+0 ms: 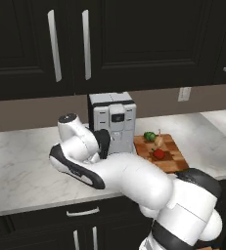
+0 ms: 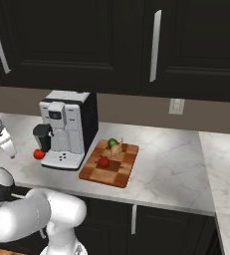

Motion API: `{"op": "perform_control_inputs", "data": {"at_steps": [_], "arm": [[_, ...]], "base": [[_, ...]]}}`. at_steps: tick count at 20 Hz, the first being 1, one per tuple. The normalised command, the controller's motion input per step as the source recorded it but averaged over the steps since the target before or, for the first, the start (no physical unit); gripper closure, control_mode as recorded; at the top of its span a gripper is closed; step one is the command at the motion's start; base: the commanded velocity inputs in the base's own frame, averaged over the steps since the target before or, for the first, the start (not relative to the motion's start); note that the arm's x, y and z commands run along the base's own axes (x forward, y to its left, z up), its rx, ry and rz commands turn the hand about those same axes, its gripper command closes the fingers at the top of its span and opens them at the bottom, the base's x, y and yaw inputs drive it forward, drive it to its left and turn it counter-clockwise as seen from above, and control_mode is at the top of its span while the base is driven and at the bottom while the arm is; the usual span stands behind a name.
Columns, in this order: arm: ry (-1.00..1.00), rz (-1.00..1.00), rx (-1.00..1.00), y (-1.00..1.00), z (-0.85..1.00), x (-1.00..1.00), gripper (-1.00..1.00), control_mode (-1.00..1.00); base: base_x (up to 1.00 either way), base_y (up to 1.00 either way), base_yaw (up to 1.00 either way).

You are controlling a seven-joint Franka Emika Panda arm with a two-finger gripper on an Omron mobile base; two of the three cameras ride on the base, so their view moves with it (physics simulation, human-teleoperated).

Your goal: Place the avocado, onion, tomato, and bell pepper on the cutting board.

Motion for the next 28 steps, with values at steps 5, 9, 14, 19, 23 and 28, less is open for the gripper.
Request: {"op": "perform_control_inputs", "data": {"at_steps": [5, 9, 14, 19, 23, 28], "arm": [[0.0, -0.24, 0.0, 0.38, -0.03, 0.58, -1.0, -1.0], [0.0, -0.14, 0.0, 0.02, 0.0, 0.16, -1.0, -1.0], [0.0, -0.09, 0.0, -0.19, -0.09, -0.03, -1.0, -1.0], [0.0, -0.07, 0.0, -0.24, -0.38, 0.0, -1.0, -1.0], [-0.02, -0.04, -0.01, -0.41, -0.29, 0.0, -1.0, -1.0], [-0.07, -0.01, -0.04, -0.31, -0.09, 0.0, -1.0, -1.0]], "base": [[0.0, 0.0, 0.0], [0.0, 0.0, 0.0], [0.0, 0.0, 0.0], [0.0, 0.0, 0.0], [0.0, 0.0, 0.0], [0.0, 0.0, 0.0]]}}
